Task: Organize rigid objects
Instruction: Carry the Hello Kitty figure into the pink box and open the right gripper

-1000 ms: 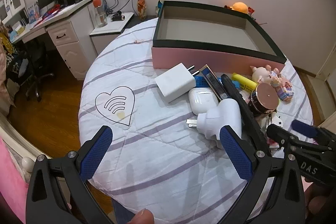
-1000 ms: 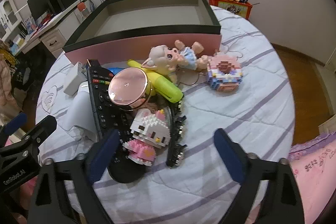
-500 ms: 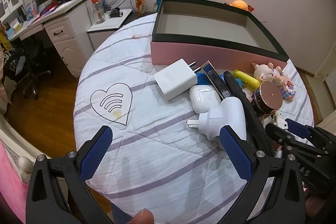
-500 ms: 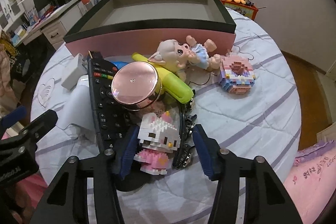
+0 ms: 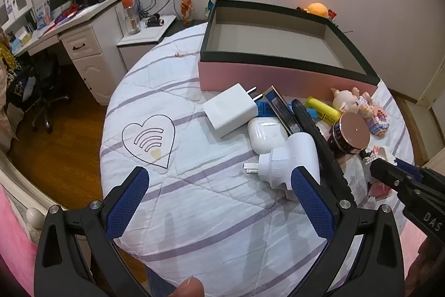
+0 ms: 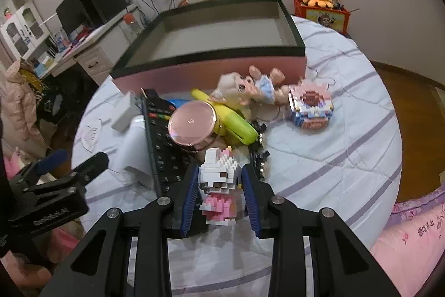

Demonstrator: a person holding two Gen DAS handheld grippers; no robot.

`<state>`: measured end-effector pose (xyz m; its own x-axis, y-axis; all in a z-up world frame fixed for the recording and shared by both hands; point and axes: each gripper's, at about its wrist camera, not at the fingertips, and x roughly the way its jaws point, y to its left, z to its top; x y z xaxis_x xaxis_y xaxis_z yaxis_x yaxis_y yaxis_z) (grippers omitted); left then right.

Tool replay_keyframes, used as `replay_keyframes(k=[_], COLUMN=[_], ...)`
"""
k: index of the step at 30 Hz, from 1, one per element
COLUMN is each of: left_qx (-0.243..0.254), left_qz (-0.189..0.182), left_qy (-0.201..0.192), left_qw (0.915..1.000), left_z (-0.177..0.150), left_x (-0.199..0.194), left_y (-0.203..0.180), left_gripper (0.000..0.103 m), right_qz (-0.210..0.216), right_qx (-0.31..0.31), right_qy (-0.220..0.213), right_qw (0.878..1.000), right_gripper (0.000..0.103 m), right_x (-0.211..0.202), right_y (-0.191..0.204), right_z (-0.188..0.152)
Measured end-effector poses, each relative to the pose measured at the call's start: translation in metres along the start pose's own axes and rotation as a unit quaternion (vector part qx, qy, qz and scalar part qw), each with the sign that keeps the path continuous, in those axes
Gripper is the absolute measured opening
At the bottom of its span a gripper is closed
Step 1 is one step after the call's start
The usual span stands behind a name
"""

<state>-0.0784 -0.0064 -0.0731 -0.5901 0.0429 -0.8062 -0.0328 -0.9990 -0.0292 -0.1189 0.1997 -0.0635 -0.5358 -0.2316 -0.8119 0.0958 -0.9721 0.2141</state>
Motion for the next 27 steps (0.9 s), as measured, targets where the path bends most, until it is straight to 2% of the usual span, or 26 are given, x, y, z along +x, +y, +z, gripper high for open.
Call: replay_keyframes(k=[5,9,15,17,22,27], left_qx=[-0.004,-0.008,-0.012,-0.018,-0.023,-0.014], left_qz=[-0.004,-0.012,-0.006,-0.002,0.000,-0.008], left_qy=[-0.014,-0.035,-0.078,-0.095,-0.098,-0.075], left_qw=[0.9999,0.9993,0.9968,0.9953,0.9949,0.9971], left_z=[0.013,0.036,0.086,0.103,0.129,0.126], left_x=[-0.010,-0.020,-0.027,-0.025,-0.005,0.013], left_y=[0.001,0.002,0.005,0.006,0.005,0.002], left_gripper=[0.103,0.103,0.103,0.103,0.103,0.103], right_qz=[0.012,0.017,0.011,0.006,-0.006,-0.006], right_qx=[0.000,-0.011,-0.043,-0.048,-0.043,-0.040], right_qy=[-0.011,-0.028,-0.066,-0.073,-0.054,-0.027], right_qw=[1.000,0.999,0.997,0.996,0.998,0.999], right_gripper=[0.033,0.033,0.033,0.033,0.033,0.033], right_x=[-0.008,-0.017,-0.023,-0.016,0.029,0.059], right_y=[0.000,0.004,0.010,0.008,-0.006,-0.012], right_z=[0.010,0.028,0.080,0.101,0.145,0.149])
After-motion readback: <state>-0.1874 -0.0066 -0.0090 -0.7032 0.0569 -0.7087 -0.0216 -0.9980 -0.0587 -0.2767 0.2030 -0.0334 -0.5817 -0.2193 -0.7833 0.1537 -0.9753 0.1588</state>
